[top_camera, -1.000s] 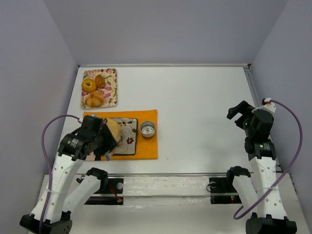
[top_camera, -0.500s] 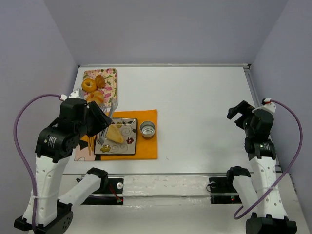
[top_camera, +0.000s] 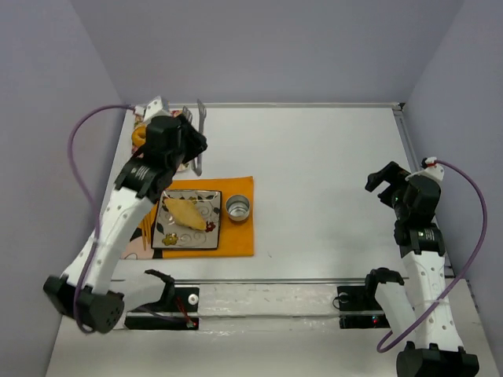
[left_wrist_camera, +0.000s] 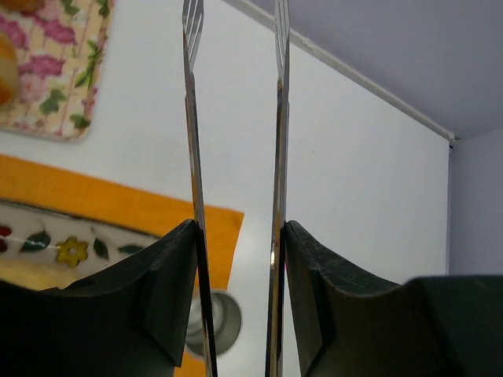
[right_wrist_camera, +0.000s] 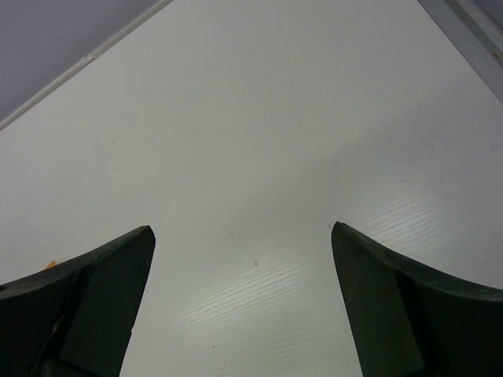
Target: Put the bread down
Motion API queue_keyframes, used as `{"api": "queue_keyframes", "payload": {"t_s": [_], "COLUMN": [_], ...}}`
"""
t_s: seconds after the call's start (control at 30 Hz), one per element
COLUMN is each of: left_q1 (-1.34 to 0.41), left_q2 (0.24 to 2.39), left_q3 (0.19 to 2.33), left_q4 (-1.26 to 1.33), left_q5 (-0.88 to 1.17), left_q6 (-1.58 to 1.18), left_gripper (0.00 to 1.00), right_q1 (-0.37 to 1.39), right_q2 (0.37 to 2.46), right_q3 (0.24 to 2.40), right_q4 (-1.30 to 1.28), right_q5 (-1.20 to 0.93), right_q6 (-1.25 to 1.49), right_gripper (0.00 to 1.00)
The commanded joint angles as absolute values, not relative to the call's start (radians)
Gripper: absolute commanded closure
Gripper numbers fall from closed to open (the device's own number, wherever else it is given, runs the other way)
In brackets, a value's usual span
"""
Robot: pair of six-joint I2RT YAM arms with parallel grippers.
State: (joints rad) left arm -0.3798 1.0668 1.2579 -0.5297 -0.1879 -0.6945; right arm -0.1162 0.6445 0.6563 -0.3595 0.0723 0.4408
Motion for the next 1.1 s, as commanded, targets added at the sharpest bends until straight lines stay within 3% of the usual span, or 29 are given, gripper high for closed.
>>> {"api": "queue_keyframes", "payload": {"t_s": [0.0,0.13,0.43,0.77,0.87,0.97,1.0,1.07], "left_q1": [-0.433,-0.430,-0.367,-0.327,-0.327,-0.327,-0.327,-0.327], "left_q2": [1.346,1.622,2.018,2.244,2.266,2.247,2.237,2.188], "left_q3": [1.368,1.529,1.818,1.950,1.974,1.977,1.982,1.977], "left_q4": [-0.190,-0.101,-0.133,-0.307,-0.370,-0.408,-0.429,-0.443], "left_q5": [-0.365,-0.364,-0.261,-0.155,-0.181,-0.186,-0.184,-0.181], "left_q6": [-0.585,-0.476,-0.431,-0.454,-0.449,-0.436,-0.434,-0.431], "left_gripper": [0.45,0.48,0.40,0.30,0.25,0.11,0.01,0.01], "right_q1": [-0.110,-0.110,-0.110,-0.110,-0.110,-0.110,-0.110,-0.110], "right_q2": [0.647,0.640,0.638,0.618,0.620,0.615,0.614,0.612], "right_q3": [0.658,0.653,0.652,0.646,0.646,0.646,0.646,0.646], "right_q4": [-0.298,-0.299,-0.298,-0.299,-0.299,-0.301,-0.301,-0.301], "right_q5": [0.067,0.064,0.054,0.061,0.060,0.061,0.061,0.061], "right_q6": [0.422,0.420,0.422,0.416,0.416,0.417,0.417,0.417], "right_gripper": [0.00,0.00,0.00,0.00,0.00,0.00,0.00,0.00]}}
